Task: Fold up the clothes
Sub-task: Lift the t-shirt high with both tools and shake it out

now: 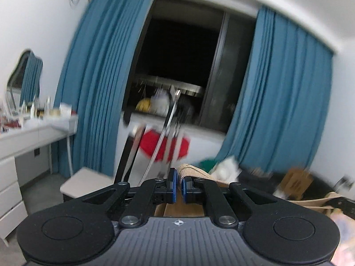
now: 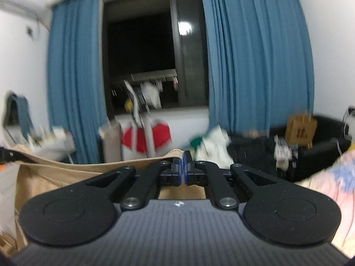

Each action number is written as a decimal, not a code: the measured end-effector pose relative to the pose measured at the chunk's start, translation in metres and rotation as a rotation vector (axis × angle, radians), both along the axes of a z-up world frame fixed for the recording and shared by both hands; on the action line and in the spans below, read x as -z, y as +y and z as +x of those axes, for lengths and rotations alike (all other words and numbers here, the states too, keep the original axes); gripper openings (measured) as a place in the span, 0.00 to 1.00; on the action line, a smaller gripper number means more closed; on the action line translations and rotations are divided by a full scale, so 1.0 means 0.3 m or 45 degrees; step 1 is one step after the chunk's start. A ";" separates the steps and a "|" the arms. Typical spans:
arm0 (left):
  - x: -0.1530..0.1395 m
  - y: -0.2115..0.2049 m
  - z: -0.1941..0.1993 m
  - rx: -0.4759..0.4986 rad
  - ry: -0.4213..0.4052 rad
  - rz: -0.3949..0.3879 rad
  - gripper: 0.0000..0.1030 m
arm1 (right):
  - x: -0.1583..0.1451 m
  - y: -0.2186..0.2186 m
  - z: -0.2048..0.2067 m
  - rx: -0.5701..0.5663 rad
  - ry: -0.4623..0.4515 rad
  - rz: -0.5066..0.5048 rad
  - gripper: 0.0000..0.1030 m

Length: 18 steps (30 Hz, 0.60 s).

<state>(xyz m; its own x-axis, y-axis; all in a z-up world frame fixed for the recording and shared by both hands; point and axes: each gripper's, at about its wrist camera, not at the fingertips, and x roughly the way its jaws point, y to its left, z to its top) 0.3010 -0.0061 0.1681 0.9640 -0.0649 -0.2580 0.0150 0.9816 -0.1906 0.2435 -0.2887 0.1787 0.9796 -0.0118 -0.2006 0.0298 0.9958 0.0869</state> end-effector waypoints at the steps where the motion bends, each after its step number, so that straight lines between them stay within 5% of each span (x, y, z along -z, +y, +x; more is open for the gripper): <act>1: 0.093 -0.022 0.099 -0.008 0.050 0.017 0.06 | 0.092 -0.021 0.095 0.009 0.063 0.000 0.05; 6: 0.568 -0.080 0.510 -0.008 0.287 0.080 0.06 | 0.548 -0.103 0.528 0.022 0.349 0.098 0.05; 11: 0.903 -0.082 0.809 0.050 0.504 0.165 0.06 | 0.910 -0.175 0.704 -0.060 0.530 0.264 0.05; 14: 1.004 -0.070 0.875 0.094 0.565 0.190 0.07 | 0.991 -0.183 0.752 -0.088 0.600 0.283 0.06; 18: 1.022 -0.071 0.880 0.150 0.568 0.276 0.12 | 1.009 -0.197 0.786 -0.123 0.652 0.330 0.07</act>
